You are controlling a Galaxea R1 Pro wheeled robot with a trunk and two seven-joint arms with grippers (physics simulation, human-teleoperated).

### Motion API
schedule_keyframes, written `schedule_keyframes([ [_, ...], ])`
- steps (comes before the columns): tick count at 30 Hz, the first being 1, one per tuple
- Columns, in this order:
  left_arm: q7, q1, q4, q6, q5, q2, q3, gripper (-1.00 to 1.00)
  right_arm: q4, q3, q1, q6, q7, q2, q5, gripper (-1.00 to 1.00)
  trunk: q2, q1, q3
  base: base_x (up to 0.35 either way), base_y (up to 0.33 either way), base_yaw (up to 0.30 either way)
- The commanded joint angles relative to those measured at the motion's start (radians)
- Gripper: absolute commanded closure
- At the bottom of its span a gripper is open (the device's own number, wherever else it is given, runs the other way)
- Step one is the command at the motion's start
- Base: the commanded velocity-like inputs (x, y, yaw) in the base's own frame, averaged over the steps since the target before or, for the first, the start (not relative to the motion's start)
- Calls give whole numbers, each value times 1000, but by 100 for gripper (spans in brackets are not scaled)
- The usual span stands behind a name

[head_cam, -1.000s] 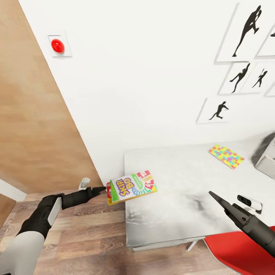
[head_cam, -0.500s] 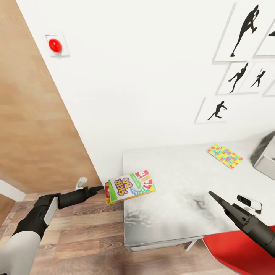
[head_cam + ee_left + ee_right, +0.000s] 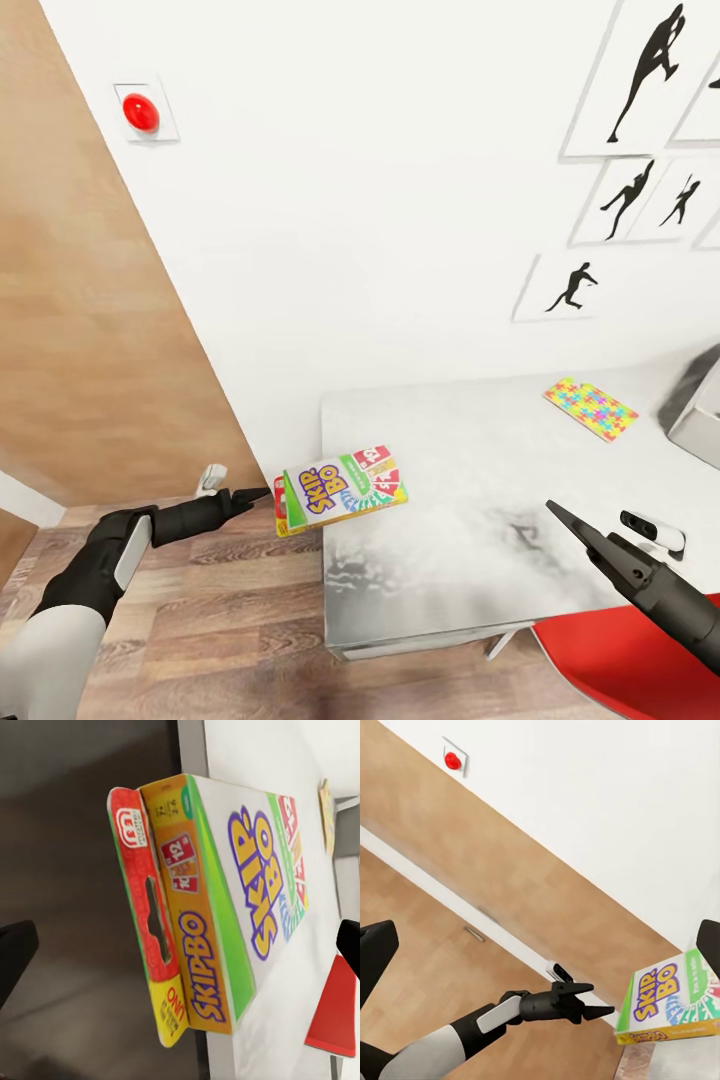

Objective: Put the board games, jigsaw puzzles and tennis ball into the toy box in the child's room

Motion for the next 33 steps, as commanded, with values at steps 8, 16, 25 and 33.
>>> schedule_keyframes([
  [8, -2, 0, 0, 5, 3, 0, 1, -100, -1, 0, -1, 10, 2, 0, -2, -100, -58, 31, -26, 0, 0, 0],
  [16, -1, -1, 0, 6, 3, 0, 1, -100, -1, 0, -1, 10, 2, 0, -2, -100, -100, 54, -45, 0, 0, 0],
  [25, 0, -1, 0, 5, 3, -1, 1, -100, -1, -1, -1, 10, 2, -1, -2, -100, -100, 54, -45, -1, -18, 0],
  [33, 0, -1, 0, 5, 2, 0, 1, -100, -1, -1, -1, 10, 3, -2, -2, -100, -100, 54, -45, -11, -144, 0],
])
